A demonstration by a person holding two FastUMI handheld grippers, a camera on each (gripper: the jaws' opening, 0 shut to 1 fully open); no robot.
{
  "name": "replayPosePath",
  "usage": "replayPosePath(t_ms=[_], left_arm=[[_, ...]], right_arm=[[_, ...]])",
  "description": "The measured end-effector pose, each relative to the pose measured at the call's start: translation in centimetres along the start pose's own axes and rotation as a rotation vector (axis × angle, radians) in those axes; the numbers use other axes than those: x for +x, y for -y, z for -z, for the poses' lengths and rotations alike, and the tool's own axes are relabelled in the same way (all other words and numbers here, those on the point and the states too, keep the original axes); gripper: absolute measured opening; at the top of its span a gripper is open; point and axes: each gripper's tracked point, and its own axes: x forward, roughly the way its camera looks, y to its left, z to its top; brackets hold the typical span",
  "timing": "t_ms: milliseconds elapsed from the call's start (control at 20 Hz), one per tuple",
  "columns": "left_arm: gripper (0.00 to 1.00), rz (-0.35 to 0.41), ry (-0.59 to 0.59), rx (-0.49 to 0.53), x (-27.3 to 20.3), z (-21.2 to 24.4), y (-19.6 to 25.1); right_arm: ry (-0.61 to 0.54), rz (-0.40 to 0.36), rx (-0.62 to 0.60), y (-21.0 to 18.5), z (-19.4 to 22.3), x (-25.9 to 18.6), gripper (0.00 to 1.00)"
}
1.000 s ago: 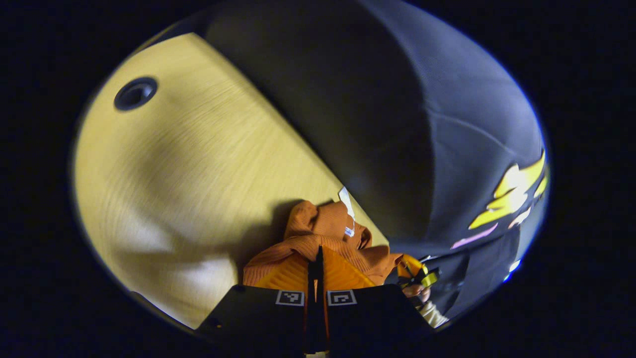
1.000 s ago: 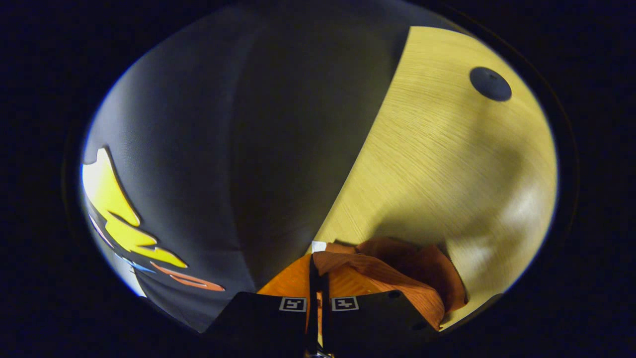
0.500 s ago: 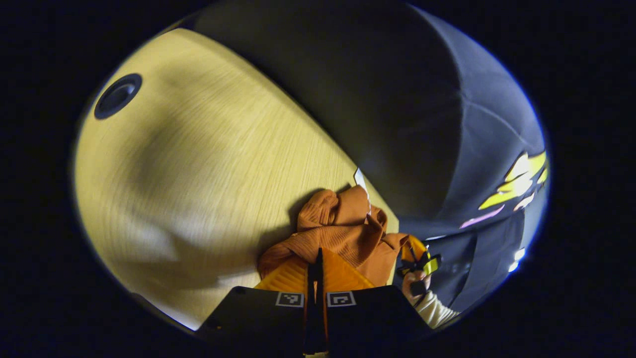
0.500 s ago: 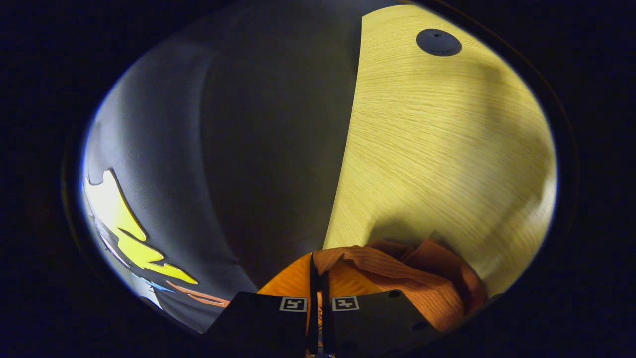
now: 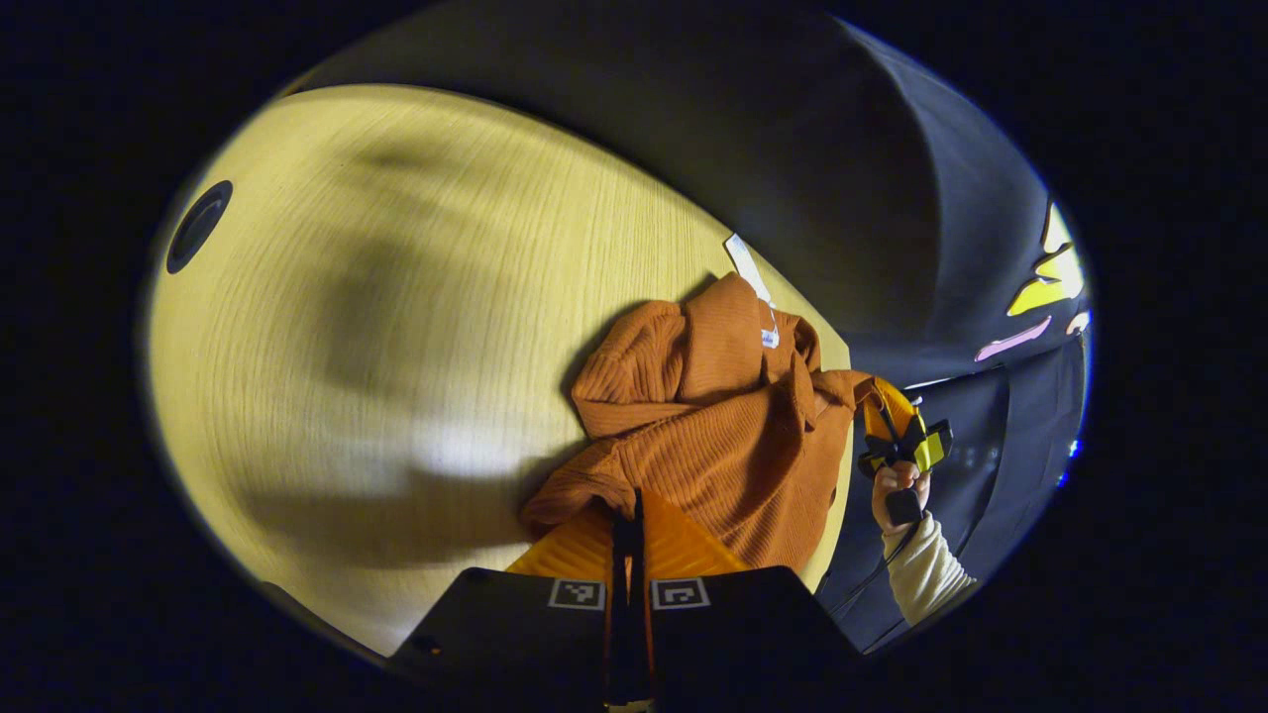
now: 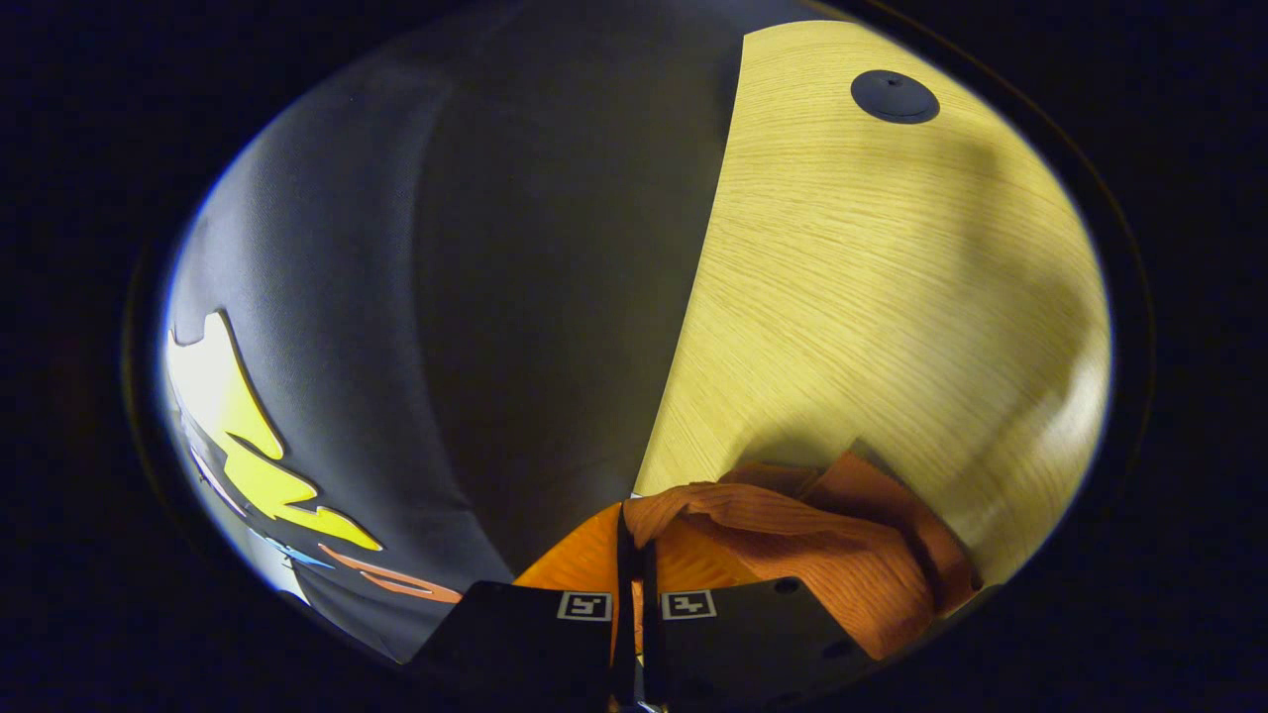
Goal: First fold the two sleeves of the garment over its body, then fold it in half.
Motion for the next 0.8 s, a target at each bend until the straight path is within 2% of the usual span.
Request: replayPosePath(t_ms=[100, 200, 300, 450, 600, 650, 750, 800], left_arm=[[0.03, 0.007, 0.038, 0.009, 0.3, -0.8, 1.1], [0.03, 0.092, 0.111, -0.015, 0.1, -2.1, 2.7], [0.03, 0.197, 0.229, -0.134, 0.2, -4.1, 3.8], [0.03, 0.356, 0.388, -0.365, -0.5, -6.0, 4.0], [0.03, 0.551, 0.520, -0.552, -2.7, -7.7, 5.5], [0.03, 0.608, 0.564, -0.571, -3.3, -8.1, 6.2], [0.04, 0.702, 0.649, -0.575, -4.9, -8.7, 8.4], [0.05, 0.786, 0.667, -0.562, -6.6, -9.4, 9.6]], right_arm=[[-0.010, -0.005, -0.008, -0.1, 0.1, 0.2, 0.04], [0.009, -0.036, 0.015, -0.5, -0.4, -0.3, 0.06], [0.063, -0.071, 0.065, 0.6, -1.7, -1.2, 0.05], [0.159, -0.016, 0.132, 3.0, -2.4, -3.0, 0.03], [0.206, -0.031, 0.168, 3.8, -1.2, -2.7, 0.05], [0.217, -0.025, 0.169, 3.9, -1.0, -2.7, 0.08], [0.217, -0.058, 0.179, 3.6, -0.2, -2.7, 0.24], [0.199, -0.073, 0.188, 3.3, 0.6, -2.8, 0.27]])
